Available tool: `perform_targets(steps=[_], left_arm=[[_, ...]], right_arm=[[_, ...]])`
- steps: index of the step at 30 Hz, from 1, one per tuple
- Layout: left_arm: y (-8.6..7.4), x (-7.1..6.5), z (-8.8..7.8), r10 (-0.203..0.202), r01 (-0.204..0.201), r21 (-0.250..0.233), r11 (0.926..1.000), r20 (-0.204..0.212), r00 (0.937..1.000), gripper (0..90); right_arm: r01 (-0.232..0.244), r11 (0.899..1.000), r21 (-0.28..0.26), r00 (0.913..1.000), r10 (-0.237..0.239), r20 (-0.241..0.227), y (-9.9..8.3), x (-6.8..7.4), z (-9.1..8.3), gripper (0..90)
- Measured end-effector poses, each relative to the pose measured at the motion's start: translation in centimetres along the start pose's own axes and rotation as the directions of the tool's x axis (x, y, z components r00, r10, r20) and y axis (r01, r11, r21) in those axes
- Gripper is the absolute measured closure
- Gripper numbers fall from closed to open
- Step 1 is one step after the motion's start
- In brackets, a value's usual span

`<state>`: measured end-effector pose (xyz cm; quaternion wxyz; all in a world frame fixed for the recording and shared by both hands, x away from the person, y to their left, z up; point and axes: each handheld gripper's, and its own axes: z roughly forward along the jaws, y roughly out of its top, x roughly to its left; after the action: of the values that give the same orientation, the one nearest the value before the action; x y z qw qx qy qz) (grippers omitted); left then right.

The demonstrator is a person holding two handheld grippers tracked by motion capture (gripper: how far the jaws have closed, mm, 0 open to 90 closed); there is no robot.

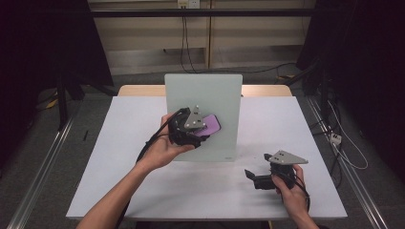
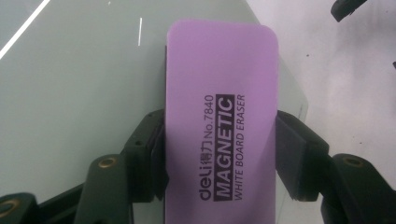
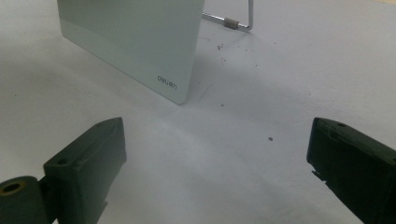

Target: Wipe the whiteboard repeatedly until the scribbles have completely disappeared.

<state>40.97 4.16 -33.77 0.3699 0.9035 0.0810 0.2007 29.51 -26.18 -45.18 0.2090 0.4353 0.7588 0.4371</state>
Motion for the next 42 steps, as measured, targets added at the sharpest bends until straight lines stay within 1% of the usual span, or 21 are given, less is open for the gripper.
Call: perform_targets(steps=[3, 8, 9, 10, 14, 16, 18, 19, 22, 23, 24, 25, 27, 31, 32, 33, 34, 35, 40, 41, 42], left_arm=[[0.2, 0.5, -0.5, -0.011, 0.011, -0.010, 0.9999, -0.007, 0.9999, 40.9], [0.7, 1.4, -1.4, -0.020, 0.019, -0.030, 0.9994, -0.043, 0.9989, 40.9], [0.8, 1.6, -1.7, -0.024, 0.022, -0.040, 0.9990, -0.056, 0.9981, 40.9], [0.9, 1.8, -2.0, -0.028, 0.023, -0.060, 0.9979, -0.076, 0.9967, 40.9], [0.9, 3.0, -3.0, -0.056, 0.048, -0.087, 0.9950, -0.086, 0.9948, 40.9], [1.0, 3.1, -3.3, -0.056, 0.048, -0.086, 0.9951, -0.093, 0.9941, 41.0], [1.0, 3.1, -3.2, -0.049, 0.041, -0.083, 0.9957, -0.097, 0.9940, 40.9], [1.0, 2.9, -3.2, -0.043, 0.034, -0.084, 0.9959, -0.110, 0.9929, 40.9], [0.8, 2.6, -2.9, -0.040, 0.033, -0.077, 0.9965, -0.100, 0.9942, 40.9], [0.7, 2.4, -2.7, -0.036, 0.028, -0.078, 0.9965, -0.103, 0.9940, 40.9], [0.6, 2.3, -2.6, -0.036, 0.029, -0.068, 0.9973, -0.103, 0.9941, 40.9], [0.6, 2.1, -2.5, -0.028, 0.022, -0.064, 0.9977, -0.103, 0.9943, 40.8], [0.4, 1.8, -2.2, -0.016, 0.012, -0.050, 0.9987, -0.090, 0.9958, 40.9], [0.0, 1.2, -1.7, -0.001, -0.002, -0.029, 0.9996, -0.089, 0.9961, 40.9], [-0.1, 1.0, -1.6, 0.002, -0.004, -0.024, 0.9997, -0.078, 0.9969, 40.8], [-0.2, 0.9, -1.5, 0.003, -0.004, -0.015, 0.9999, -0.077, 0.9970, 40.8], [-0.3, 0.7, -1.3, 0.002, -0.004, -0.023, 0.9997, -0.072, 0.9974, 40.8], [-0.5, 0.5, -1.2, 0.001, -0.002, -0.018, 0.9998, -0.068, 0.9977, 40.8], [-1.0, -0.3, -0.5, 0.022, -0.021, 0.012, 0.9997, -0.051, 0.9985, 40.9], [-1.1, -0.5, -0.3, 0.017, -0.017, 0.015, 0.9997, -0.041, 0.9990, 40.8], [-1.2, -0.5, -0.2, 0.022, -0.021, 0.016, 0.9996, -0.035, 0.9991, 40.8]], right_arm=[[0.001, 1.000, 0.000, 1.0000, -0.001, 0.000, 0.0, 0.0, 0.0, 4.6], [0.002, 1.000, 0.000, 1.0000, -0.002, 0.000, 0.0, 0.0, 0.0, 4.6], [0.002, 1.000, 0.000, 1.0000, -0.002, 0.000, 0.0, 0.0, 0.0, 4.6], [0.003, 1.000, -0.001, 1.0000, -0.003, 0.001, 0.0, 0.0, 0.0, 4.6], [0.000, 1.000, -0.002, 1.0000, 0.000, 0.003, 0.0, 0.0, 0.0, 4.6], [0.003, 1.000, -0.003, 1.0000, -0.003, 0.002, 0.0, 0.0, 0.0, 4.6], [0.007, 1.000, -0.001, 1.0000, -0.007, -0.001, 0.0, 0.1, 0.0, 4.7], [0.007, 1.000, 0.000, 1.0000, -0.007, -0.001, 0.0, 0.1, 0.1, 4.7], [0.006, 1.000, 0.000, 1.0000, -0.006, -0.001, 0.0, 0.1, 0.0, 4.6], [0.005, 1.000, -0.001, 1.0000, -0.005, 0.000, 0.0, 0.1, 0.0, 4.6], [0.004, 1.000, -0.001, 1.0000, -0.004, 0.001, 0.0, 0.1, 0.0, 4.7], [0.003, 1.000, 0.000, 1.0000, -0.003, 0.001, 0.0, 0.1, 0.0, 4.7], [0.003, 1.000, 0.000, 1.0000, -0.003, 0.000, 0.0, 0.1, 0.0, 4.6], [0.006, 1.000, 0.000, 1.0000, -0.006, 0.000, 0.0, 0.1, 0.1, 4.6], [0.006, 1.000, 0.001, 1.0000, -0.006, 0.000, 0.0, 0.1, 0.1, 4.7], [0.006, 1.000, 0.001, 1.0000, -0.006, 0.000, 0.0, 0.1, 0.1, 4.7], [0.005, 1.000, 0.001, 1.0000, -0.005, 0.000, 0.0, 0.1, 0.1, 4.6], [0.005, 1.000, 0.001, 1.0000, -0.005, 0.000, 0.0, 0.1, 0.1, 4.6], [0.005, 1.000, 0.001, 1.0000, -0.005, -0.001, 0.0, 0.1, 0.1, 4.7], [0.006, 1.000, 0.001, 1.0000, -0.006, -0.001, 0.0, 0.1, 0.1, 4.6], [0.006, 1.000, 0.001, 1.0000, -0.006, -0.001, 0.0, 0.1, 0.1, 4.6]])
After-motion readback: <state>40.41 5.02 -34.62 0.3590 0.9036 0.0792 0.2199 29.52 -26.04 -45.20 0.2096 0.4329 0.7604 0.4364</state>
